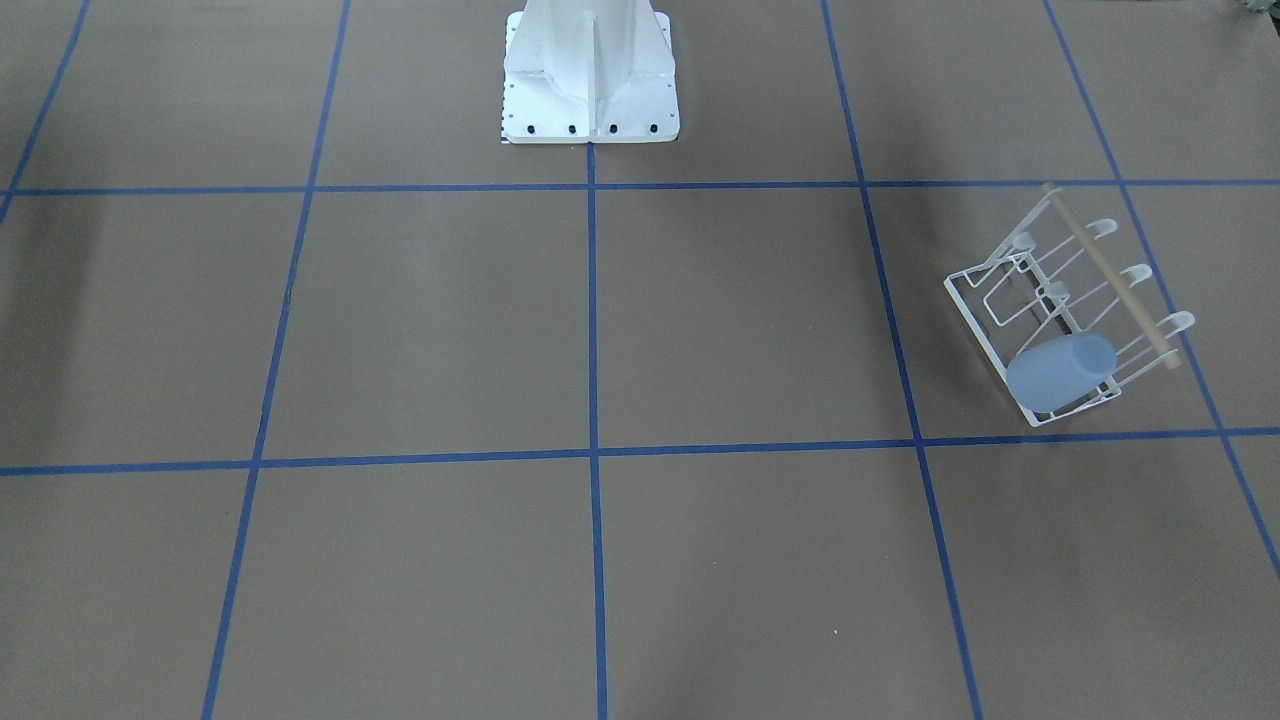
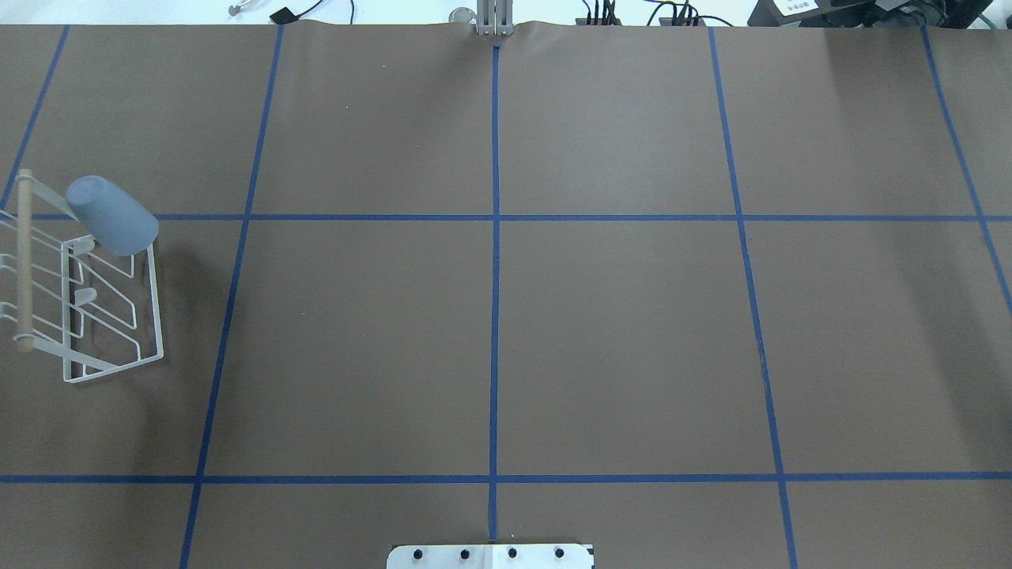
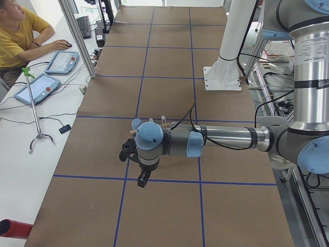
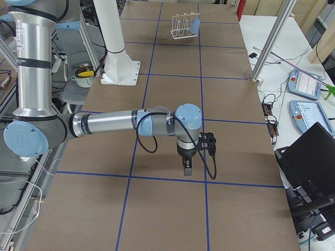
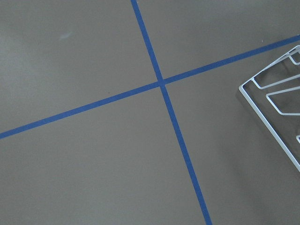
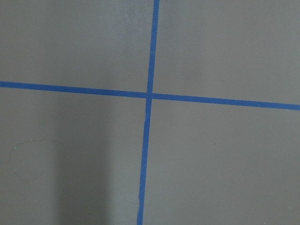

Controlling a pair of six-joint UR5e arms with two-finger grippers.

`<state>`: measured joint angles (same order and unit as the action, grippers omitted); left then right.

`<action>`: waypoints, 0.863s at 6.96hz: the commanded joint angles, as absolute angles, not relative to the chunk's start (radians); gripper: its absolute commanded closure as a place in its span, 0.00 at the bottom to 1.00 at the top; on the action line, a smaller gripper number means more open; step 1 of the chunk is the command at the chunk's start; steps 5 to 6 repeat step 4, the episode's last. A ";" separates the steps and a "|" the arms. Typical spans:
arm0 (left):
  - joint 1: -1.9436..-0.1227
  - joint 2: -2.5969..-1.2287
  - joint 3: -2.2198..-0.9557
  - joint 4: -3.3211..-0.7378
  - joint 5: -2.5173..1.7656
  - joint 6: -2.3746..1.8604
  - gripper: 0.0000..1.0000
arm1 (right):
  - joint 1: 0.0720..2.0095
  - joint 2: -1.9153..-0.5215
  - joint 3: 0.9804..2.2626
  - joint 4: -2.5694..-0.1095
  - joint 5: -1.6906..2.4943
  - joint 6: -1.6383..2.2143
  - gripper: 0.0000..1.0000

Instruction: Hang cup on cup holder

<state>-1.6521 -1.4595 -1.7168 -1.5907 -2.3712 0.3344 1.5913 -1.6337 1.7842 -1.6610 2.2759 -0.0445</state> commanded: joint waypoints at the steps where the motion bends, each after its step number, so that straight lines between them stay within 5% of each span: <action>1: -1.652 -1.447 -1.715 -1.591 -2.372 0.334 0.01 | 1.589 -1.634 1.784 -1.661 2.278 -0.044 0.00; 6: -1.652 -1.443 -1.720 -1.591 -2.372 0.334 0.01 | 1.589 -1.635 1.779 -1.663 2.278 -0.044 0.00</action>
